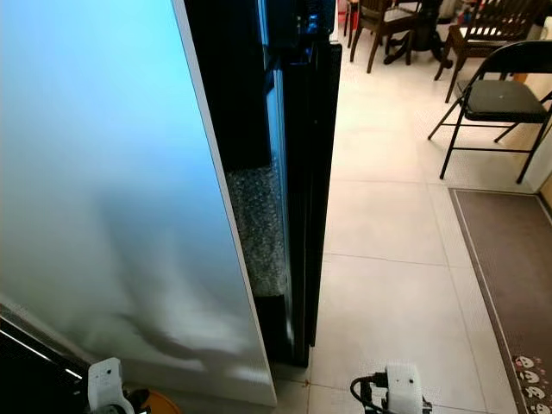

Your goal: Restocking fridge

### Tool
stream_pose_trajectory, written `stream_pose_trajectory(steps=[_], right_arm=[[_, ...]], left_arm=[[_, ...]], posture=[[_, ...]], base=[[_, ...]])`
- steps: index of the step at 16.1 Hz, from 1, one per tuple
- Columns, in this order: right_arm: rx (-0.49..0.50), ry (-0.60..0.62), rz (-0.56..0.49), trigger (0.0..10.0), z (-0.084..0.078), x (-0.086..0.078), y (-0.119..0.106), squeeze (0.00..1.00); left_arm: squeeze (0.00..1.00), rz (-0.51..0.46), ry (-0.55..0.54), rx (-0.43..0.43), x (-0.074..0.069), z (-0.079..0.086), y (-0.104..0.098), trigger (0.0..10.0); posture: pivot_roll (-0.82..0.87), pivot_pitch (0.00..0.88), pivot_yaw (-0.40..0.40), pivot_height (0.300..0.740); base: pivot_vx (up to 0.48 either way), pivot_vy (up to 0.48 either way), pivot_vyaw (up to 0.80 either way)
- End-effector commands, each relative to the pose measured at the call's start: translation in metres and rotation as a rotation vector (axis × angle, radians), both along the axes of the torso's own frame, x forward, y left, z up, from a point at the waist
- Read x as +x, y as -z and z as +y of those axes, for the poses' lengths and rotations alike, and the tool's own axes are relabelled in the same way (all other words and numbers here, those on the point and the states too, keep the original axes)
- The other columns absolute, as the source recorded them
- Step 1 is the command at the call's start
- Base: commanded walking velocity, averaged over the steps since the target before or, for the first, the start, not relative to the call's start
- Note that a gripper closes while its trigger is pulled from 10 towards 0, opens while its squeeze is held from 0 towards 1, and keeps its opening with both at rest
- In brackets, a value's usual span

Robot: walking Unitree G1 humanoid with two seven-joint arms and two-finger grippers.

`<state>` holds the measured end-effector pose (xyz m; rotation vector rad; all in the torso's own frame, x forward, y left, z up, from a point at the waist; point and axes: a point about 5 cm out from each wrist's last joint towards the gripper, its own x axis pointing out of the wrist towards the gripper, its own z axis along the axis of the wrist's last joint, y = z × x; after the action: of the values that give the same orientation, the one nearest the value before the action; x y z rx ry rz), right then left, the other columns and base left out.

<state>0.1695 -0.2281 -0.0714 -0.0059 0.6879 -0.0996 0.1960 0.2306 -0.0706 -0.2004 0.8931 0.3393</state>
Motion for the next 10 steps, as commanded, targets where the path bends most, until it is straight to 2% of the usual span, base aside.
stream_pose_trajectory(steps=[1, 2, 3, 4, 6, 8, 10], right_arm=[[0.008, -0.003, -0.03, 10.0, 0.001, 0.001, -0.002, 0.0], [0.025, -0.01, -0.053, 10.0, 0.002, -0.001, -0.002, 0.0], [0.03, -0.1, -0.276, 10.0, 0.022, 0.073, -0.044, 0.0], [0.027, -0.145, -0.398, 10.0, 0.036, 0.112, -0.075, 0.0], [-0.007, -0.257, -0.453, 10.0, 0.05, 0.139, -0.099, 0.0], [0.017, -0.304, -0.488, 10.0, 0.06, 0.153, -0.114, 0.0], [0.026, -0.3, -0.508, 10.0, 0.063, 0.153, -0.115, 0.0]], left_arm=[[0.0, 0.026, 0.014, 0.013, -0.006, 0.001, 0.003, 10.0], [0.0, 0.03, 0.001, 0.014, -0.013, 0.006, 0.005, 10.0], [0.0, 0.04, -0.02, 0.02, -0.026, 0.014, 0.008, 10.0], [0.0, 0.043, -0.032, 0.019, -0.029, 0.015, 0.01, 10.0], [0.0, 0.06, -0.033, 0.012, -0.039, 0.011, 0.015, 10.0], [0.0, 0.066, -0.015, 0.004, -0.043, 0.006, 0.017, 10.0], [0.0, 0.065, 0.022, 0.013, -0.043, 0.004, 0.018, 10.0]], posture=[[-0.05, 0.006, 0.051, 0.74], [-0.04, 0.002, 0.034, 0.74], [-0.03, 0.005, 0.021, 0.74], [-0.02, 0.011, 0.016, 0.74], [-0.03, 0.012, 0.015, 0.74], [-0.03, 0.003, 0.016, 0.74], [-0.03, 0.0, 0.006, 0.74]], base=[[0.0, 0.0, 0.0], [0.0, 0.0, 0.0], [0.0, 0.0, 0.0], [0.0, 0.0, 0.0], [0.0, 0.0, 0.0], [0.0, 0.0, 0.0], [0.0, 0.0, 0.0]])
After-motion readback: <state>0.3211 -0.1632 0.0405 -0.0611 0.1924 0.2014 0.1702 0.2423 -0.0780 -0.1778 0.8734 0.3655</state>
